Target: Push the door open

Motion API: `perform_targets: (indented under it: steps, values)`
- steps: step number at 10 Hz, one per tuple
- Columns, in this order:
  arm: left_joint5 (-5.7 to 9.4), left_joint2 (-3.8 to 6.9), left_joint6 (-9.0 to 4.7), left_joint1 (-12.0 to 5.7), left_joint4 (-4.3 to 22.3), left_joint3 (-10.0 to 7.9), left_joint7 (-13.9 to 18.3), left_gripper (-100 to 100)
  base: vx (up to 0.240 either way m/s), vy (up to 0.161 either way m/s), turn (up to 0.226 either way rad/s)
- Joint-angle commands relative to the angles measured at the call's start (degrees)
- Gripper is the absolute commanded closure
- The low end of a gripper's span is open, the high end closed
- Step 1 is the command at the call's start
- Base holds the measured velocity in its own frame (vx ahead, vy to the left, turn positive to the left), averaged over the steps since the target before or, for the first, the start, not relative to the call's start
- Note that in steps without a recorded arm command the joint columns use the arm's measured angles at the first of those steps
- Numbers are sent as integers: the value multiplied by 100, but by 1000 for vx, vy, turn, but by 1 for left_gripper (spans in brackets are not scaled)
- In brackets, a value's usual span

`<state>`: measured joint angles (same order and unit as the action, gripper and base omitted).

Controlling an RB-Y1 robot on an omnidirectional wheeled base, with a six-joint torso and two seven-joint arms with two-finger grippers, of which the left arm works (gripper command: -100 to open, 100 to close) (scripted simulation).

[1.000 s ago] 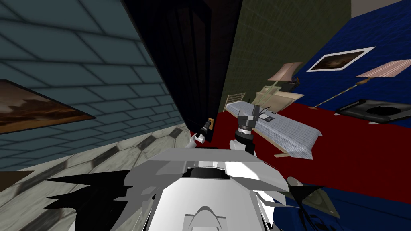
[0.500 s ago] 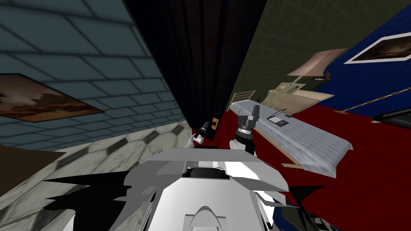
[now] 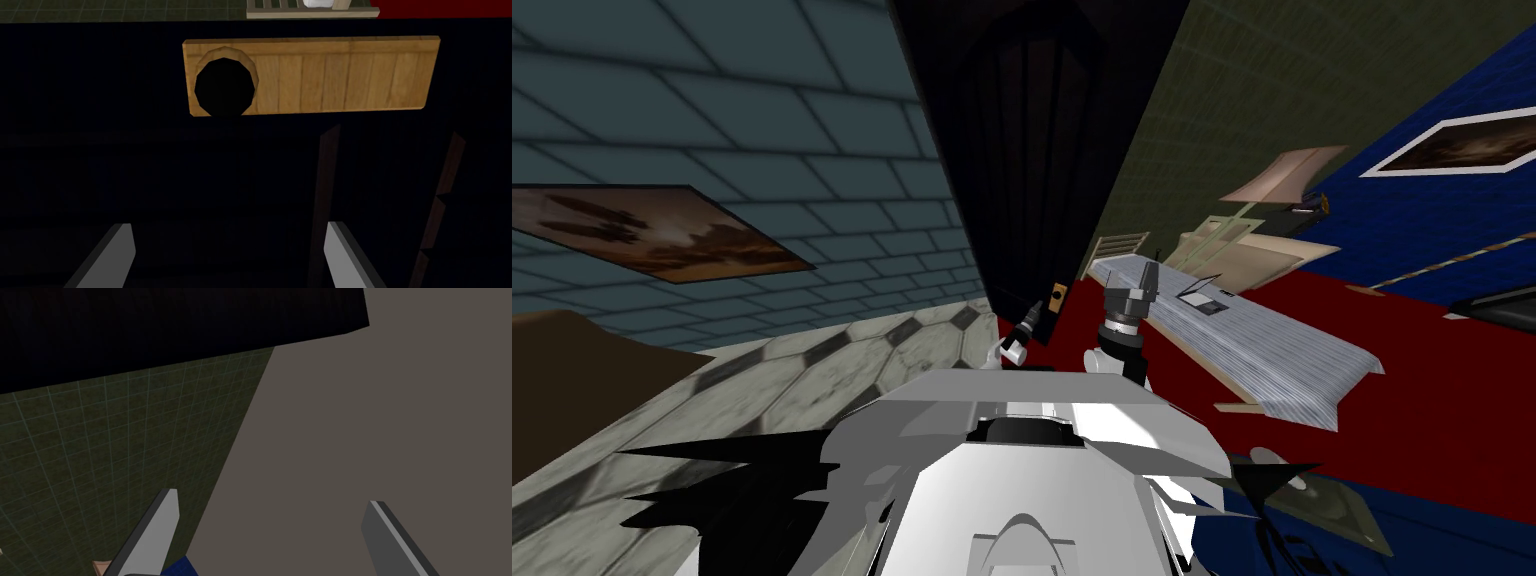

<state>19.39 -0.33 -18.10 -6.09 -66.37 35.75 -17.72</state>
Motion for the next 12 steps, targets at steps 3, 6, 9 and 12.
perform_targets:
  steps: [3,6,9,12]
  values:
    - [18,-167,27,97,-128,112,-9,-100,-120,29,29]
    - [11,142,-24,60,-75,70,-2,-100,170,-100,-21]
    - [4,61,-73,17,-19,20,10,-100,212,-168,-28]
    - [3,-99,-80,7,-19,0,17,-100,133,-126,-18]
